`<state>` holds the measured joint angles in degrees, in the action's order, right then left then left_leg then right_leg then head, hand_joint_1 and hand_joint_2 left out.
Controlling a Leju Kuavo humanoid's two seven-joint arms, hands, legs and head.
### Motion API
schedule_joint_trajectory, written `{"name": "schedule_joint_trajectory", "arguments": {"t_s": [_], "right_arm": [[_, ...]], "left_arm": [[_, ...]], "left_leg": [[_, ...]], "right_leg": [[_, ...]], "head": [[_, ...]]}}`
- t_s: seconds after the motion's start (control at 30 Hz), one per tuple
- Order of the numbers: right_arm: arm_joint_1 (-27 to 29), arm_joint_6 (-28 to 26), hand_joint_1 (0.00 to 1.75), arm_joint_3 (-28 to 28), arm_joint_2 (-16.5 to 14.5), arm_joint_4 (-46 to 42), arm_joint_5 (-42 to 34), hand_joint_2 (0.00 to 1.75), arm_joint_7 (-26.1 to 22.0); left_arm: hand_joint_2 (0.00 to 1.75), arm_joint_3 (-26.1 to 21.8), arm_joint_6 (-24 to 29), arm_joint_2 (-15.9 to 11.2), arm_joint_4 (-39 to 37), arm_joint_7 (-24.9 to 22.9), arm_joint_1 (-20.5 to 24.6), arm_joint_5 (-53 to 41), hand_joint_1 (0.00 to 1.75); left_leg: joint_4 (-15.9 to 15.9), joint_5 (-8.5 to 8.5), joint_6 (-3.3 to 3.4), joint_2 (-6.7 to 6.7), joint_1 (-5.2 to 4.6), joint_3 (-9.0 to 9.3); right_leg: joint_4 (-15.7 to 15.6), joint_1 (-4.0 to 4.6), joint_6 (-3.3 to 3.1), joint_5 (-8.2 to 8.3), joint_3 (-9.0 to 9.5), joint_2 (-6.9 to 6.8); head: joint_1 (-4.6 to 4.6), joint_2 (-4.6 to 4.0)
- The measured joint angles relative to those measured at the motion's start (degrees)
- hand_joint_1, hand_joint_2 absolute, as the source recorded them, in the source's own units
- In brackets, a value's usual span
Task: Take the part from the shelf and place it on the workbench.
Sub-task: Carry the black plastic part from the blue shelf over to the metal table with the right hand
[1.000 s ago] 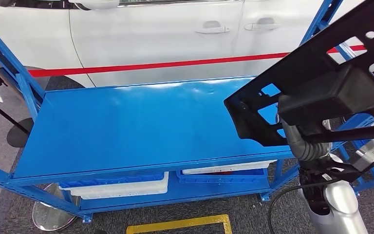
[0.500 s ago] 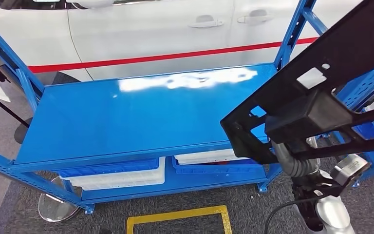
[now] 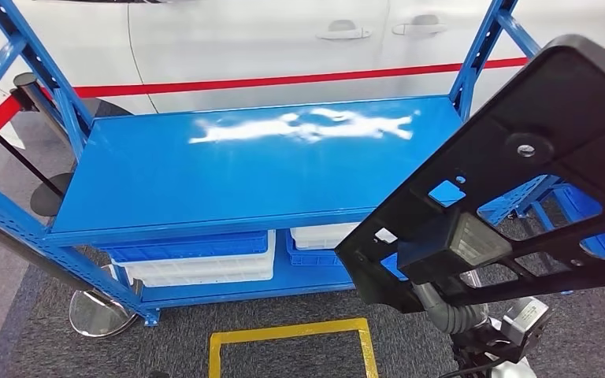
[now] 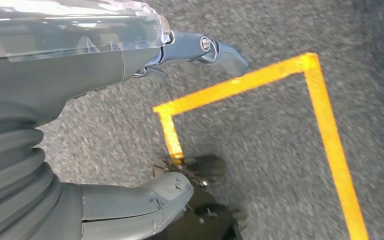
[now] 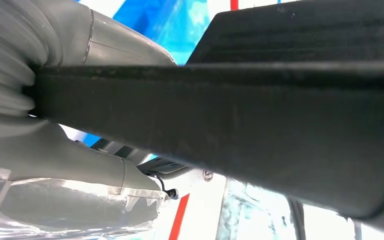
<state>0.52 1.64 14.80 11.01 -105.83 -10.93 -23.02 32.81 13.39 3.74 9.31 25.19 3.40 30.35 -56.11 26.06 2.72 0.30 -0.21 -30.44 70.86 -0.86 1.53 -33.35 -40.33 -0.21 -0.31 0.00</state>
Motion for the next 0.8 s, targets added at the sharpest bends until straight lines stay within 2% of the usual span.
{"name": "schedule_joint_trajectory", "arguments": {"t_s": [0.03,0.07,0.1,0.13,0.17,0.2,0.23,0.27,0.33,0.37,0.4,0.43,0.47,0.5,0.53,0.57,0.6,0.63,0.7,0.73,0.77,0.8], "right_arm": [[0.2,0.0,1.75,0.1,-0.1,0.0,0.1,1.75,0.0],[0.4,0.0,1.75,0.3,-0.2,0.0,0.2,1.75,0.0],[0.5,0.0,1.75,0.4,-0.3,0.0,0.3,1.75,0.0],[0.5,0.0,1.75,0.5,-0.4,0.0,0.3,1.75,0.0],[0.5,0.0,1.75,0.5,-0.5,0.0,0.4,1.75,0.0],[0.5,0.0,1.75,0.6,-0.5,-0.1,0.4,1.75,0.0],[0.5,0.0,1.75,0.6,-0.6,-0.1,0.5,1.75,0.0],[0.5,0.0,1.75,0.7,-0.7,-0.1,0.6,1.75,-0.1],[0.7,0.0,1.75,0.7,-0.8,-0.2,0.9,1.75,-0.2],[0.7,0.0,1.75,0.8,-0.9,-0.2,1.0,1.75,-0.4],[0.9,-0.1,1.75,0.8,-1.0,-0.4,1.2,1.75,-0.5],[0.9,-0.1,1.75,0.8,-1.0,-0.6,1.3,1.75,-0.7],[1.0,-0.1,1.75,0.8,-1.1,-0.8,1.4,1.75,-0.9],[1.1,-0.2,1.75,0.8,-1.1,-1.1,1.5,1.75,-1.2],[1.1,-0.3,1.75,0.8,-1.1,-1.5,1.6,1.75,-1.4],[1.1,-0.4,1.75,0.8,-1.1,-1.9,1.7,1.75,-1.6],[1.1,-0.7,1.75,0.8,-1.1,-2.4,1.7,1.75,-1.7],[1.0,-1.0,1.75,0.8,-1.1,-2.9,1.8,1.75,-1.7],[0.6,-1.9,1.75,0.8,-1.1,-4.0,1.9,1.75,-1.8],[0.3,-2.4,1.75,0.7,-1.1,-4.5,2.0,1.75,-1.8],[0.0,-2.9,1.75,0.6,-1.1,-5.0,2.1,1.75,-1.9],[-0.3,-3.3,1.75,0.5,-1.1,-5.4,2.1,1.75,-2.0]], "left_arm": [[1.75,0.0,0.1,0.0,0.0,-0.1,0.0,0.0,0.0],[1.75,0.0,0.1,0.0,0.0,-0.2,0.0,0.0,0.0],[1.75,0.0,0.2,0.0,0.0,-0.3,0.0,0.0,0.0],[1.75,0.0,0.2,0.0,0.0,-0.3,0.0,0.0,0.0],[1.75,0.0,0.3,0.0,0.0,-0.4,0.0,0.0,0.0],[1.75,0.0,0.3,0.0,0.0,-0.4,0.1,0.0,0.0],[1.75,0.0,0.3,0.0,0.0,-0.4,0.1,0.0,0.0],[1.75,0.0,0.3,0.0,0.0,-0.4,0.1,0.0,0.0],[1.75,0.0,0.3,0.0,0.0,-0.5,0.0,-0.1,0.0],[1.75,0.0,0.3,-0.1,0.0,-0.5,-0.1,-0.1,0.0],[1.75,0.0,0.3,-0.1,-0.1,-0.4,-0.2,-0.2,0.0],[1.75,0.0,0.4,-0.1,-0.1,-0.4,-0.2,-0.2,0.0],[1.75,0.1,0.4,-0.1,-0.1,-0.4,-0.2,-0.2,0.0],[1.75,0.1,0.4,-0.1,-0.1,-0.4,-0.2,-0.2,0.0],[1.75,0.1,0.4,-0.1,-0.1,-0.4,-0.1,-0.3,0.0],[1.75,0.1,0.4,-0.1,-0.1,-0.4,-0.1,-0.3,0.0],[1.75,0.1,0.4,-0.1,-0.1,-0.4,-0.1,-0.3,0.0],[1.75,0.1,0.4,-0.1,-0.1,-0.4,-0.1,-0.3,0.0],[1.75,0.1,0.5,-0.2,-0.1,-0.4,0.1,-0.3,0.0],[1.75,0.2,0.5,-0.2,-0.1,-0.4,0.1,-0.3,0.0],[1.75,0.2,0.5,-0.2,-0.1,-0.4,0.2,-0.3,0.0],[1.75,0.2,0.5,-0.2,-0.1,-0.4,0.2,-0.3,0.0]], "left_leg": [[-0.3,-0.46,-0.11,0.03,0.01,-0.88],[-0.6,-0.85,-0.29,0.06,0.07,-1.79],[-1.1,-1.16,-0.5,0.08,0.15,-2.68],[-1.6,-1.38,-0.71,0.09,0.24,-3.46],[-2.2,-1.53,-0.97,0.07,0.25,-4.2],[-2.7,-1.72,-1.29,0.06,0.24,-4.73],[-3.0,-1.96,-1.65,0.05,0.22,-5.11],[-3.1,-2.32,-2.07,0.03,0.21,-5.37],[-3.3,-2.57,-2.86,-0.04,0.37,-5.83],[-4.1,-1.62,-3.22,-0.08,0.48,-6.34],[-5.9,0.35,-3.5,-0.12,0.58,-7.08],[-8.7,3.05,-3.73,-0.13,0.69,-7.98],[-12.2,5.75,-3.9,-0.13,0.74,-8.94],[-15.6,7.65,-4.01,-0.12,0.78,-9.61],[-17.9,8.31,-4.08,-0.12,0.81,-9.68],[-18.5,7.74,-4.09,-0.12,0.81,-8.94],[-17.0,6.29,-4.03,-0.12,0.82,-7.22],[-14.0,4.74,-3.92,-0.12,0.82,-4.7],[-6.4,3.86,-3.47,-0.22,0.67,0.54],[-3.9,4.09,-3.17,-0.29,0.54,1.94],[-2.7,4.43,-2.85,-0.36,0.37,2.43],[-2.4,4.13,-2.45,-0.38,0.3,2.17]], "right_leg": [[2.0,-0.2,0.26,-0.02,0.05,0.0],[2.4,-0.41,0.49,1.1,0.9,-0.01],[0.9,-0.62,0.67,2.77,2.69,-0.03],[-2.2,-0.82,0.8,4.04,5.25,-0.03],[-5.9,-0.82,0.82,4.18,8.01,-0.03],[-9.1,-0.73,0.61,3.79,10.12,0.03],[-11.3,-0.58,0.31,3.12,11.33,0.07],[-12.3,-0.3,-0.16,2.68,11.65,0.12],[-12.6,-0.28,-1.25,3.43,10.96,0.01],[-12.6,-0.31,-1.83,3.97,10.53,-0.1],[-12.7,-0.4,-2.31,4.52,10.04,-0.23],[-12.7,-0.36,-2.64,5.02,9.47,-0.34],[-12.6,-0.29,-2.85,5.5,8.84,-0.38],[-12.5,-0.21,-2.91,5.98,8.14,-0.41],[-12.3,-0.15,-2.9,6.44,7.38,-0.43],[-12.1,-0.12,-2.83,6.87,6.61,-0.43],[-11.9,-0.12,-2.7,7.27,5.87,-0.42],[-11.7,-0.13,-2.54,7.65,5.21,-0.41],[-11.3,-0.01,-1.97,8.41,4.24,-0.39],[-11.3,0.04,-1.62,8.81,4.05,-0.4],[-11.4,0.07,-1.23,9.25,3.96,-0.43],[-11.5,0.07,-0.85,9.71,3.98,-0.44]], "head": [[-0.01,0.0],[0.0,0.0],[0.0,0.0],[0.0,0.0],[0.02,0.0],[-0.01,0.0],[0.02,-0.01],[0.02,-0.01],[0.06,-0.01],[-0.01,0.0],[-0.13,0.0],[-0.21,0.0],[-0.34,0.0],[-0.41,0.0],[-0.4,0.0],[-0.42,0.0],[-0.42,0.0],[-0.42,0.0],[-0.4,0.0],[-0.39,0.0],[-0.44,0.0],[-0.46,0.0]]}}
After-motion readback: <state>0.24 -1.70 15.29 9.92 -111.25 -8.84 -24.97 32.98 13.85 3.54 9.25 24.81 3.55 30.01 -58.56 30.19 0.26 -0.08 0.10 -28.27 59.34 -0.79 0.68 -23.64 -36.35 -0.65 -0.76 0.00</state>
